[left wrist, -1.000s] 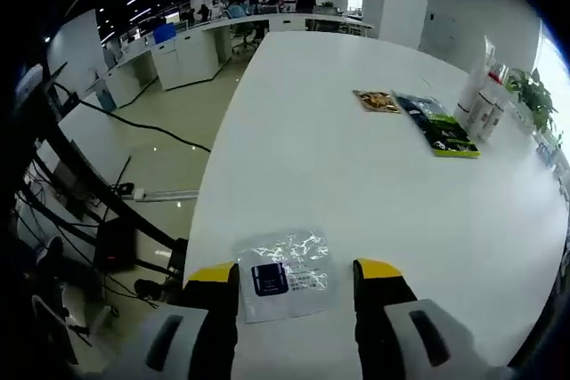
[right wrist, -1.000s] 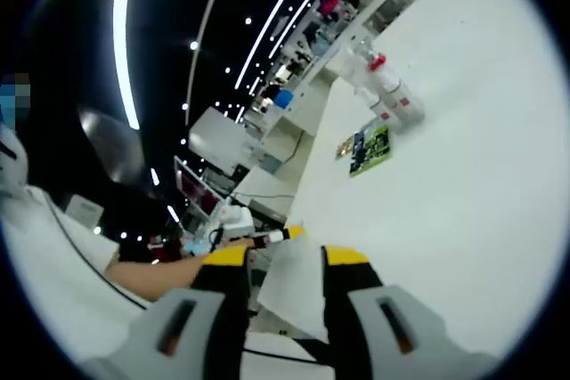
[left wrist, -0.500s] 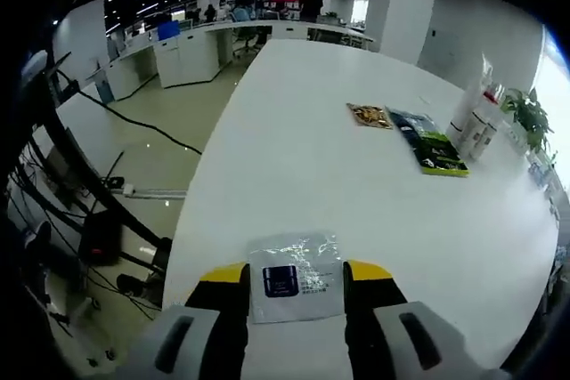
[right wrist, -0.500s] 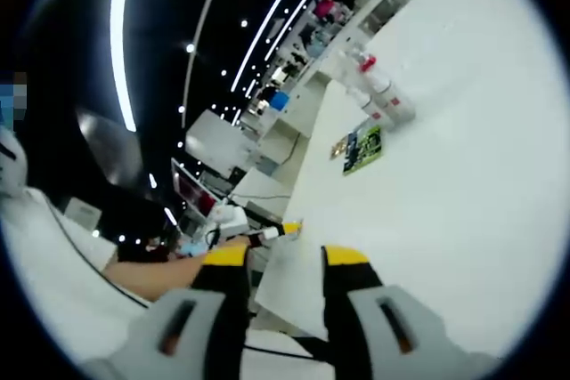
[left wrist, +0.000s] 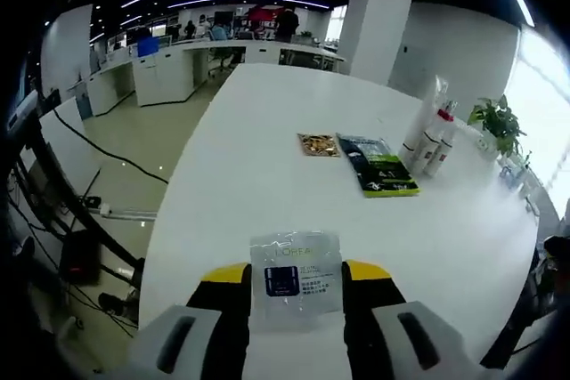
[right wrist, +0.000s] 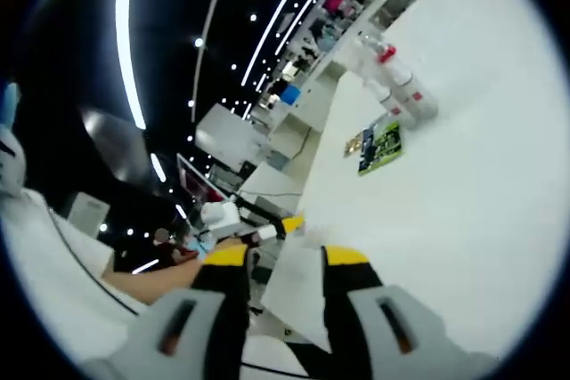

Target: Arrange the skincare products in the storage area until every visible bottle or jar stands upright without overlapping.

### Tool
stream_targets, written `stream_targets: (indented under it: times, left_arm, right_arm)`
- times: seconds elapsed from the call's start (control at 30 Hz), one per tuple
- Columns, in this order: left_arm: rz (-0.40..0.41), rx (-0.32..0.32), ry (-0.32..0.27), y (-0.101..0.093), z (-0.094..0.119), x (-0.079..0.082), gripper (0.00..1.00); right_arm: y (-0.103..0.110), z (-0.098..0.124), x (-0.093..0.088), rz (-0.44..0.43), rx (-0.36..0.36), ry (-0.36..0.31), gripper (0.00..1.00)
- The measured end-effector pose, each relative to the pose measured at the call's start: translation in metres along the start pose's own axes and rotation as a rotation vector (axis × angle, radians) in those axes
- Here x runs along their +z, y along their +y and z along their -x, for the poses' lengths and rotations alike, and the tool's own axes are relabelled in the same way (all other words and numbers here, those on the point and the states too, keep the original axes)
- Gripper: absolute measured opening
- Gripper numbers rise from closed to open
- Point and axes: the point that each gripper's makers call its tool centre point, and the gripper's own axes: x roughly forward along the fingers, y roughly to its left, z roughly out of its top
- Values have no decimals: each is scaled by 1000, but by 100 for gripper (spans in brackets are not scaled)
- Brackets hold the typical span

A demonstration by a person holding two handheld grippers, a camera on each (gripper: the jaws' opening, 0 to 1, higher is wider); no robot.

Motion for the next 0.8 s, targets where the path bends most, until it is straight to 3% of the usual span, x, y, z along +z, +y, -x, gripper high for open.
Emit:
stream_targets:
  times: [0.4,0.8]
  left_arm:
    - [-40,-91,-22,-35,12,-5,41]
    - [-70,-278,-90,-108,33,17,41]
  right_arm:
    - [7,-22,5,31,25,21,29]
    - [9,-35,20,50,26,16,30]
